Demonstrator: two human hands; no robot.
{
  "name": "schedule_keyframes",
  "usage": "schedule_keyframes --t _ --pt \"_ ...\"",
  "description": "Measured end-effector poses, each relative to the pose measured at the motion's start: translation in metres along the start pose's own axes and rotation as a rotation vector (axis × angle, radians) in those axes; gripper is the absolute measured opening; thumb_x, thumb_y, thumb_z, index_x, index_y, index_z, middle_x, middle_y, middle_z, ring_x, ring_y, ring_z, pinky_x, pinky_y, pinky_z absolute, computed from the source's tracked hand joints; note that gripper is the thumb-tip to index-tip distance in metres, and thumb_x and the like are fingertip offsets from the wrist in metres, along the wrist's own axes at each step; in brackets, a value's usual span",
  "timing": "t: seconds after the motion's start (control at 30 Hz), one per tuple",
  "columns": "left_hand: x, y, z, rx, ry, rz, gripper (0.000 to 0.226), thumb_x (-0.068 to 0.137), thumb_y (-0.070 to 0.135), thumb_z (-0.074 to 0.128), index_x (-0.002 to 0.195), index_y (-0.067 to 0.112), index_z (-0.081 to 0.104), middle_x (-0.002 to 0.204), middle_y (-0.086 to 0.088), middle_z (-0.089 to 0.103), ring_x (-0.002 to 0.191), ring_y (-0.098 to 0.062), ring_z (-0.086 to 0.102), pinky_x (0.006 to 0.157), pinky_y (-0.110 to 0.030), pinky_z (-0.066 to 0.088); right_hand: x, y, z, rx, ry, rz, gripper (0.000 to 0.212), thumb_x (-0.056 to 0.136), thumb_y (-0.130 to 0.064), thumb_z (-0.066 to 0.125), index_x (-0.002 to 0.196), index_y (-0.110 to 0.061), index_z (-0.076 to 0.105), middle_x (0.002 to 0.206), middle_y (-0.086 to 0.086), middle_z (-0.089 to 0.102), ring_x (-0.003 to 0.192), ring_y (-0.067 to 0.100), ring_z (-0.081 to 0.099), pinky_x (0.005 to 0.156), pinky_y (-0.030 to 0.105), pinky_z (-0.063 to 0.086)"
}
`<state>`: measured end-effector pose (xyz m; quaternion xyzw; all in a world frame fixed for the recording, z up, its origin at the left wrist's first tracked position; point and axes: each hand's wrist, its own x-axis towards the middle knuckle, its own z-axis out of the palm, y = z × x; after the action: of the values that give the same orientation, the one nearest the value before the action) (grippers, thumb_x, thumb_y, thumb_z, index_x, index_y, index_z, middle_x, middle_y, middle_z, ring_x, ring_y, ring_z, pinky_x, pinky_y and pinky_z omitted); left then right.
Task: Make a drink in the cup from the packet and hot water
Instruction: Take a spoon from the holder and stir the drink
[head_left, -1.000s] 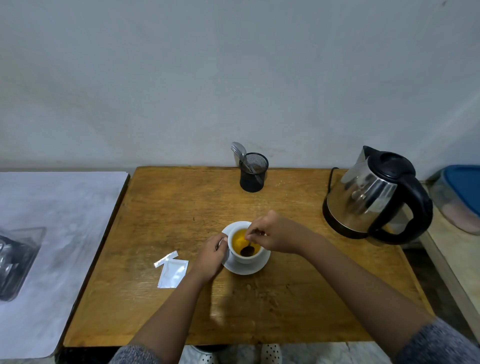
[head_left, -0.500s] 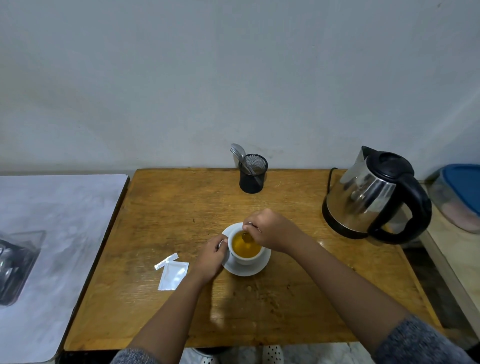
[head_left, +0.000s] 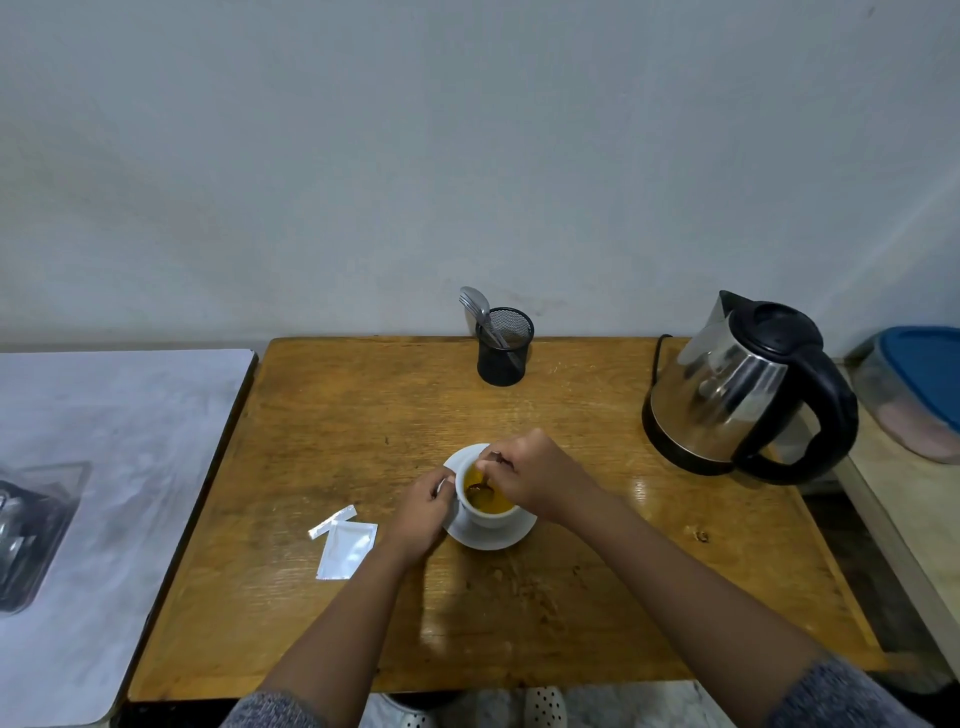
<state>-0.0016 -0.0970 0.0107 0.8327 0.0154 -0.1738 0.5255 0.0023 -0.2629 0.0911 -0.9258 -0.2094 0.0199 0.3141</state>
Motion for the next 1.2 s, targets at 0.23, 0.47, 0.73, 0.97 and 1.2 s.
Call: schedule_keyframes --t 0.23,0.47,0.73,0.97,1.2 --pt "-0.002 0.002 0.000 -0.015 0.003 0.000 0.025 0.096 0.018 0.039 0.099 0.007 0.062 0.102 -0.015 0.063 0.088 -0.022 0.054 0.072 -0.030 0.041 0.005 0.006 -0.002 0.050 0.075 0.106 0.023 0.090 -0.012 0.053 0.085 0.002 0.071 0.081 0.017 0.072 0.074 0.026 0.064 0.066 0.036 0.051" --pt "-0.002 0.004 -0.002 0.003 -0.004 -0.007 0.025 0.096 0.020 0.040 0.100 0.009 0.062 0.104 -0.014 0.063 0.096 -0.028 0.057 0.083 -0.039 0.045 -0.005 0.011 -0.010 -0.063 0.059 0.059 0.029 0.089 -0.018 0.050 0.083 0.002 0.070 0.074 0.016 0.070 0.065 0.021 0.058 0.059 0.031 0.043" --pt "-0.002 0.004 -0.003 0.008 -0.019 0.021 0.025 0.096 0.017 0.040 0.095 0.006 0.062 0.095 -0.014 0.062 0.080 -0.016 0.051 0.069 -0.028 0.039 -0.004 -0.006 0.004 -0.019 0.021 0.046 0.032 0.090 -0.013 0.049 0.062 0.003 0.055 0.060 0.014 0.059 0.055 0.022 0.048 0.052 0.030 0.035" --pt "0.001 -0.002 -0.004 0.017 -0.023 0.025 0.025 0.096 0.021 0.040 0.096 0.009 0.062 0.097 -0.013 0.064 0.086 -0.023 0.056 0.072 -0.034 0.041 0.005 0.005 0.004 -0.086 0.100 -0.016 0.033 0.086 -0.016 0.046 0.069 0.005 0.066 0.063 0.017 0.068 0.057 0.029 0.060 0.055 0.041 0.051" --pt "0.001 -0.001 -0.004 0.008 -0.027 0.006 0.024 0.096 0.024 0.041 0.095 0.013 0.063 0.097 -0.011 0.065 0.089 -0.024 0.057 0.075 -0.035 0.043 -0.010 0.005 -0.003 -0.039 0.048 0.076 0.026 0.090 -0.013 0.052 0.075 0.002 0.068 0.071 0.015 0.069 0.062 0.021 0.057 0.058 0.029 0.042"
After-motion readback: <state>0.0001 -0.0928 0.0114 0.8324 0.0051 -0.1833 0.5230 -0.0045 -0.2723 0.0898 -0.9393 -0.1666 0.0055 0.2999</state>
